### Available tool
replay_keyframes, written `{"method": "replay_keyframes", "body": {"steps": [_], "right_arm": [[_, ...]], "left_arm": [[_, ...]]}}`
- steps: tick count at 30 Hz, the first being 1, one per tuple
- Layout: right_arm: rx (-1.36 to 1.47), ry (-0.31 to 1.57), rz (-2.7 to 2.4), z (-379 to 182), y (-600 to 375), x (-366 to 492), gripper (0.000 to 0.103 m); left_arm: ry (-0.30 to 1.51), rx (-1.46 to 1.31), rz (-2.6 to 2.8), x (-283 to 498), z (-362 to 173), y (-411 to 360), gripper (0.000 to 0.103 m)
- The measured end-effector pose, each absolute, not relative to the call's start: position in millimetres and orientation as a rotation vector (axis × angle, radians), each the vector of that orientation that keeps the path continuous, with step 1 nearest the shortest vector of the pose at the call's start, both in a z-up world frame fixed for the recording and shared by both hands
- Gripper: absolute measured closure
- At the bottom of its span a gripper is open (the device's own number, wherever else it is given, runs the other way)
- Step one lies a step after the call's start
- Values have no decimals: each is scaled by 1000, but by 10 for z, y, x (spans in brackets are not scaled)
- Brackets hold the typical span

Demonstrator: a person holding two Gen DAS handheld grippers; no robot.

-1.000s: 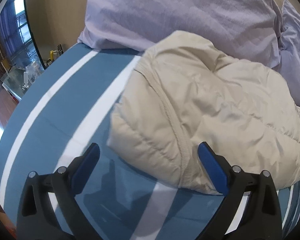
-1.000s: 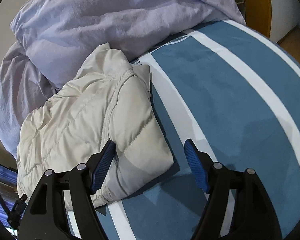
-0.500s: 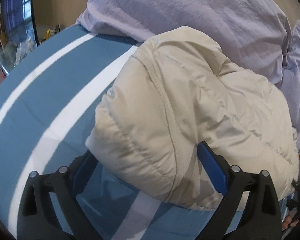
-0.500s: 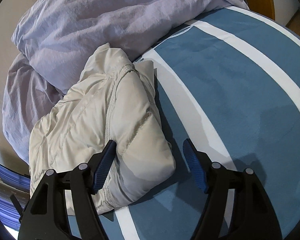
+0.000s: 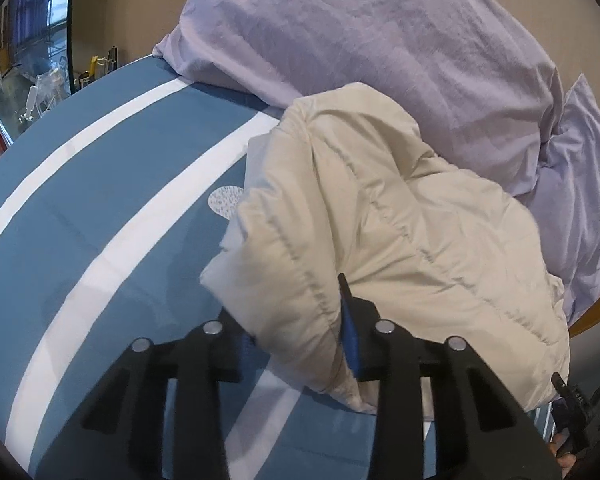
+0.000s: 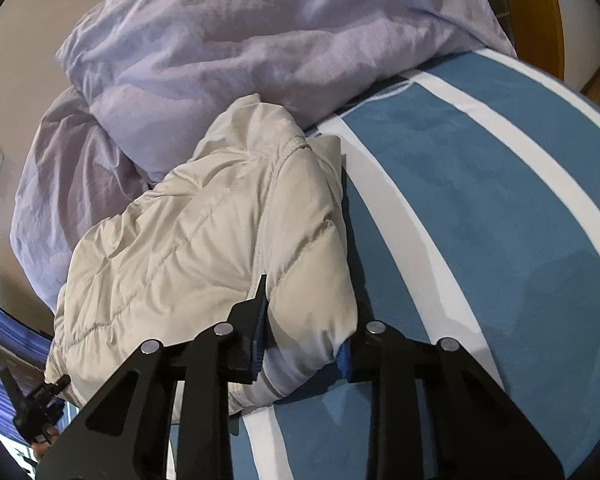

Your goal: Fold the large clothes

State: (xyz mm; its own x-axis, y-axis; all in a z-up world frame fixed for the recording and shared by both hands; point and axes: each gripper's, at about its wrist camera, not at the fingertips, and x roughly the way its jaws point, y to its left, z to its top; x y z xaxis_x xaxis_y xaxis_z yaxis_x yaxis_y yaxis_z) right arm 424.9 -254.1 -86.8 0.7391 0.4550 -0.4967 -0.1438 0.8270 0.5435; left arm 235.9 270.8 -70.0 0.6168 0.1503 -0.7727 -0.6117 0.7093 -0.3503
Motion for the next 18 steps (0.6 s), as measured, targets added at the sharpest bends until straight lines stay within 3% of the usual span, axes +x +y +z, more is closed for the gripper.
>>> {"method": "replay_keyframes", "body": {"steps": [18], "right_arm": [[348, 675, 572, -981, -2357, 3191, 77]], "left_arm": [[787, -631, 470, 1101, -559, 2889, 71]]}}
